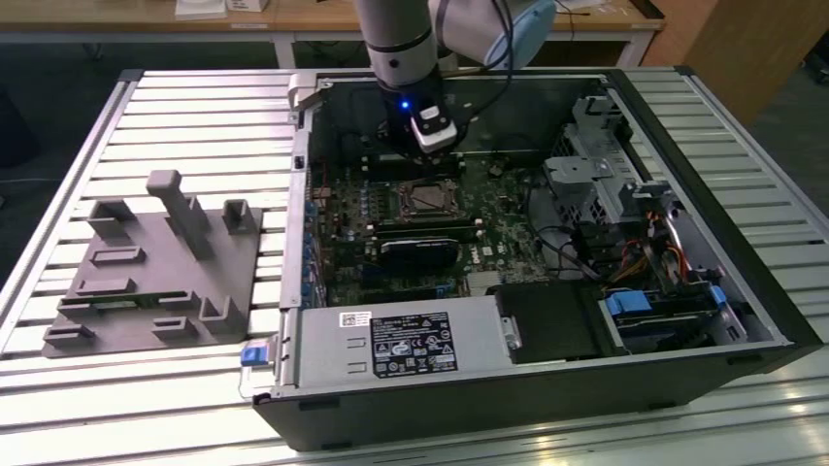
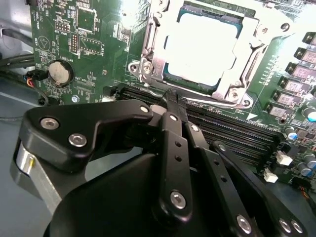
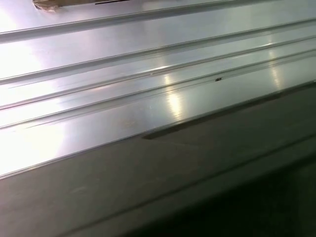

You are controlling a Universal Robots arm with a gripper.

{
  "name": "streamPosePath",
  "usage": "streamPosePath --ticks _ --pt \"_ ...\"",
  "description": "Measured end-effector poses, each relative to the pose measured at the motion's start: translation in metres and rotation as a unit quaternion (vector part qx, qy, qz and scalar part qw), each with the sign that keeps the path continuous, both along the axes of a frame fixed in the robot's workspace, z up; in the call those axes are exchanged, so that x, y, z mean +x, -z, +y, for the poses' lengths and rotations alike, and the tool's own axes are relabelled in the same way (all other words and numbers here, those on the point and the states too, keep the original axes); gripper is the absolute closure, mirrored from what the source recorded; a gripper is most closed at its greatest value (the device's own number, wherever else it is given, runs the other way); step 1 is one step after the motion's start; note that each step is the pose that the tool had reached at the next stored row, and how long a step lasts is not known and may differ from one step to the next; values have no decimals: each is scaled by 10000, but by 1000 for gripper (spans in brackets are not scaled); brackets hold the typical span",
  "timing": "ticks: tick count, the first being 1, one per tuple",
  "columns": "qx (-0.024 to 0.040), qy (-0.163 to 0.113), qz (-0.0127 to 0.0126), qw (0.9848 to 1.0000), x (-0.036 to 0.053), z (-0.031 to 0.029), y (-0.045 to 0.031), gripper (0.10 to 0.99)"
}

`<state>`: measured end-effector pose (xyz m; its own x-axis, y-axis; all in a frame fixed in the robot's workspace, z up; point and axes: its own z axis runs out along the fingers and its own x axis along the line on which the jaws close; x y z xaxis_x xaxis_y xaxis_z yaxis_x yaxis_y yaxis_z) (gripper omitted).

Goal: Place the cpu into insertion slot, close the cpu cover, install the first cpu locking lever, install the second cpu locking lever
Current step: 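Install the first cpu locking lever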

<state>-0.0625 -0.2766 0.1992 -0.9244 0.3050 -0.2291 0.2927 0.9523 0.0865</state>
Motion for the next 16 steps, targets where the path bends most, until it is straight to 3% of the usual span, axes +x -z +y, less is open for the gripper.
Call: streamPosePath --ticks 16 --pt "-84 142 -1 9999 5 0 60 980"
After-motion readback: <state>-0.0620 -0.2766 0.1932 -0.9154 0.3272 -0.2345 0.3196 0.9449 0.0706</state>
